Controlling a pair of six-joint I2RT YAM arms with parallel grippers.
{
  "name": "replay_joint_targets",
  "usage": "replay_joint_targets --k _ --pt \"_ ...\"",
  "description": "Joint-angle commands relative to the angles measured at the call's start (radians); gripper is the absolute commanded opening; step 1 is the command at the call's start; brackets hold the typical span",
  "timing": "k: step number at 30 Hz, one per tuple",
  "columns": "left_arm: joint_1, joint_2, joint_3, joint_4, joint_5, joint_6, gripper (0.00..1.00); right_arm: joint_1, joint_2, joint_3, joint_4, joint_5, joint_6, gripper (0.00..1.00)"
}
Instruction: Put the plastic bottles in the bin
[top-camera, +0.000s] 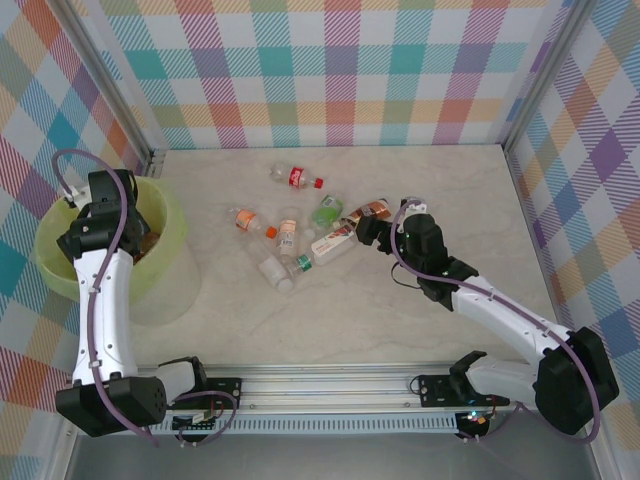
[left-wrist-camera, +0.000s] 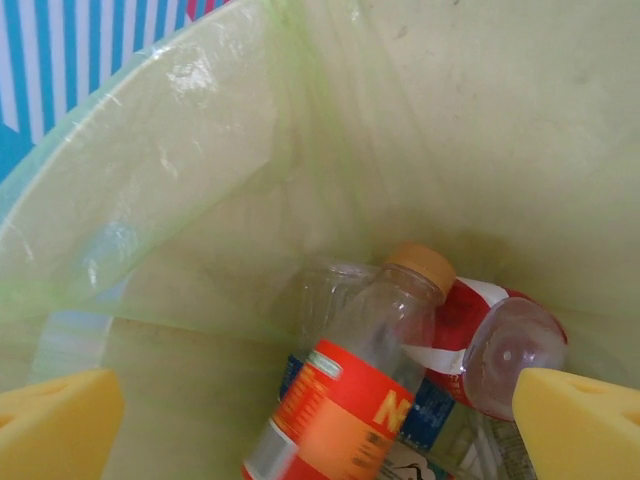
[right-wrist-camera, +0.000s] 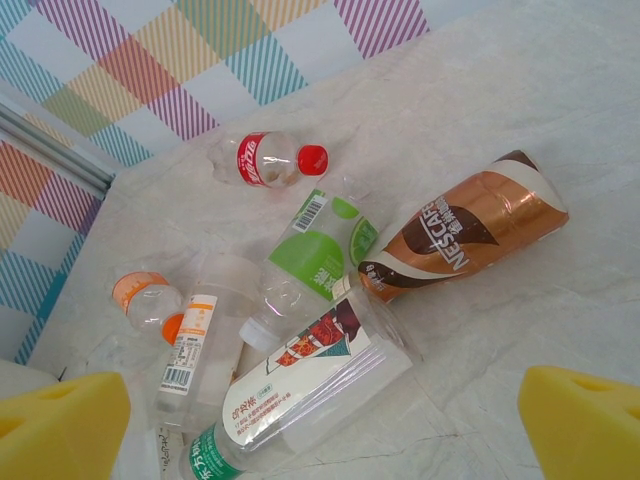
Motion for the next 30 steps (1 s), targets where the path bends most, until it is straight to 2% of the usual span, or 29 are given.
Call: replay_joint_targets --k 1,5,9,15,18,22,27,30 --pt "0.014 -0.04 0.006 -0.007 0.071 -0.018 1.0 -0.006 0.01 -0.007 0.011 -0.002 -0.003 1.0" --pt "0.011 -0.06 0.015 -0.002 0.169 -0.032 1.0 -0.006 0.021 -0.001 0.011 -0.007 -0.003 1.0" --pt "-0.009 -0.112 0.028 0.046 0.39 -0.026 1.0 -0.006 0.027 0.0 0.012 -0.007 -0.002 1.0" --pt "-0.151 -0.163 0.085 0.096 0.54 -0.069 1.0 -0.006 0.038 -0.003 0.012 -0.007 0.014 1.0" --pt "-0.284 -0.135 0.123 0.104 0.52 -0.1 1.0 -0.006 0.048 -0.002 0.015 -0.011 0.021 1.0" --pt "-0.486 -0.076 0.142 0.127 0.374 -0.127 1.0 -0.006 0.051 0.0 0.012 -0.01 0.021 1.0" --pt "-0.641 0.006 0.116 0.199 0.33 -0.174 1.0 -0.006 0.048 -0.007 0.009 0.009 0.007 1.0" --pt "-0.704 0.061 0.078 0.248 0.316 -0.198 1.0 -0.006 0.057 -0.013 0.013 0.016 -0.009 1.0"
